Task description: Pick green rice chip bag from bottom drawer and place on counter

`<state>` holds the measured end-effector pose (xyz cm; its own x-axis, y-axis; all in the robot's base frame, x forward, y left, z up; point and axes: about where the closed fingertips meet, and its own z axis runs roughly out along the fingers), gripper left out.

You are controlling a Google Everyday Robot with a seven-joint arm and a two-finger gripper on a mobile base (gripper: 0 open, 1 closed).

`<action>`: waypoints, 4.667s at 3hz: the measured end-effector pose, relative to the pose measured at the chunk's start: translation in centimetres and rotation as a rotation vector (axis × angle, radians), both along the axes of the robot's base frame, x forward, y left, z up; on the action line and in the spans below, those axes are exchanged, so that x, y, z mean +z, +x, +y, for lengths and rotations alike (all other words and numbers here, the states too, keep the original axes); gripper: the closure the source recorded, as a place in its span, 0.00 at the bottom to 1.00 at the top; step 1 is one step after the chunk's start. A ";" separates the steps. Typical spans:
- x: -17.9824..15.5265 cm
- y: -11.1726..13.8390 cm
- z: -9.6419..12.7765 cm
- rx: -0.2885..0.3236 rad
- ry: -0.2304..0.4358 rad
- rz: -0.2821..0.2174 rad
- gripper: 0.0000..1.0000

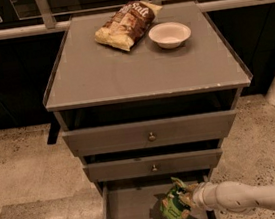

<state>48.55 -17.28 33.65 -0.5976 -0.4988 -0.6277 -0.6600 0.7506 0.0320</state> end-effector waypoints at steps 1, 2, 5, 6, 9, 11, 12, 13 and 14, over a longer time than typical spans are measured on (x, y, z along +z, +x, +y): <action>0.0 0.0 0.0 0.000 0.000 0.000 1.00; 1.0 -0.2 0.2 0.023 0.039 0.003 1.00; 23.0 -2.9 2.1 0.167 -0.020 -0.225 1.00; 29.4 -3.4 2.4 0.237 -0.037 -0.305 1.00; 39.1 -1.4 1.8 0.349 0.112 -0.471 1.00; 52.8 -0.1 1.5 0.486 0.119 -0.646 1.00; 57.9 0.3 2.4 0.519 0.073 -0.699 1.00; 62.5 1.1 4.0 0.543 0.055 -0.739 1.00; 62.9 1.2 4.0 0.543 0.054 -0.745 1.00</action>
Offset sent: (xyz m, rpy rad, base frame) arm -0.0050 0.0024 0.0322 0.1211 0.0070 0.0700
